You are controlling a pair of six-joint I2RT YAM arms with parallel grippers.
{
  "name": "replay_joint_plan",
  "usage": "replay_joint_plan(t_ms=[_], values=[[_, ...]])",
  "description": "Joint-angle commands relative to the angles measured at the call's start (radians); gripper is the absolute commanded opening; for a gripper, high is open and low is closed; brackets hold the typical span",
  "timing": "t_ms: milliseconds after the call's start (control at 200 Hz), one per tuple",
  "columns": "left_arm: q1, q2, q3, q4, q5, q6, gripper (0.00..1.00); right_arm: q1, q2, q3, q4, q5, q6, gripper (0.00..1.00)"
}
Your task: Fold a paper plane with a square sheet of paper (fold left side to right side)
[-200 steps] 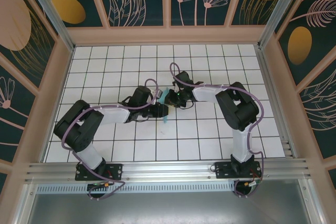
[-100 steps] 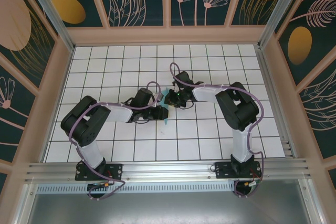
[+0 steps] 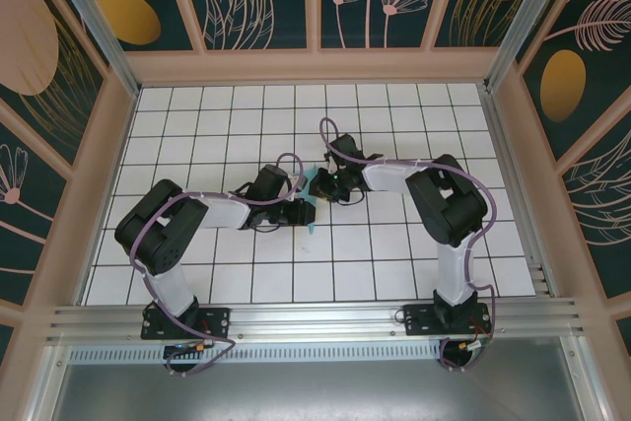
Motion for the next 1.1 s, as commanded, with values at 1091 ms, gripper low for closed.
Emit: replay_joint_plan(t_ms=[1091], values=[[0.000, 0.088, -0.001, -0.151, -0.143, 0.063, 0.12, -0.019, 0.092, 0.136, -0.025, 0.066, -0.204, 0.09]])
